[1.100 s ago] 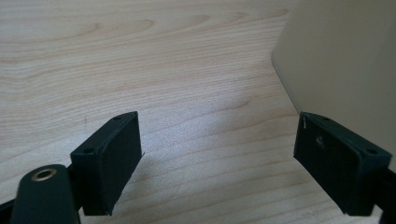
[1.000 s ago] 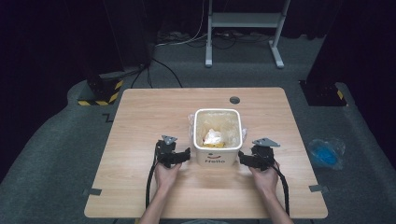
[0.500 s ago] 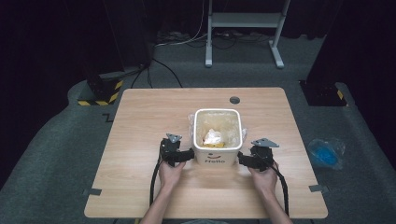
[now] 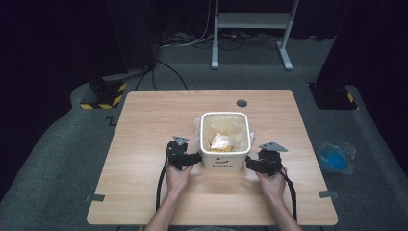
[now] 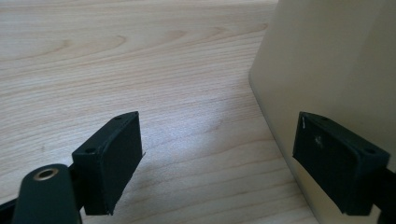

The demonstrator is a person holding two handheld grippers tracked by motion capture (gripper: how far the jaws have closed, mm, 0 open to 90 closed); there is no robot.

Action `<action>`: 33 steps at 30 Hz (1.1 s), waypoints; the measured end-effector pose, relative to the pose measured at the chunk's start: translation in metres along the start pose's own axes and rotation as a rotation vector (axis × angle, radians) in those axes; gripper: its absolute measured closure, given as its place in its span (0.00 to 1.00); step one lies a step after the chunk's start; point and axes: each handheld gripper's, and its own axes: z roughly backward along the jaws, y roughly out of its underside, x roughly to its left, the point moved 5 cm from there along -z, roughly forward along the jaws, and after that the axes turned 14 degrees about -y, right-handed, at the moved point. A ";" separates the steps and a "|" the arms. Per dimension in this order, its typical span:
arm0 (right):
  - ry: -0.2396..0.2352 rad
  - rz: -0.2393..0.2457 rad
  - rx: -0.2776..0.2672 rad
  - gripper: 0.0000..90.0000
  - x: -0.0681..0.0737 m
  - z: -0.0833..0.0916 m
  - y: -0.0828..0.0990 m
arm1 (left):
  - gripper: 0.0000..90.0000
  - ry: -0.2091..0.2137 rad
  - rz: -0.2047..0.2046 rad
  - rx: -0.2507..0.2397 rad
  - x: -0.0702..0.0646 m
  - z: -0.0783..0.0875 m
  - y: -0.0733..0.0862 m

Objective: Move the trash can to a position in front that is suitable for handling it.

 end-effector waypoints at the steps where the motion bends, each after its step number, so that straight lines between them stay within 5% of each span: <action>1: 0.002 -0.005 0.000 0.25 0.000 0.000 0.000 | 0.17 0.000 0.001 0.001 -0.001 0.000 0.000; 33: 0.034 -0.068 -0.018 0.24 -0.021 0.005 -0.006 | 0.18 0.001 -0.005 0.044 -0.017 -0.020 -0.012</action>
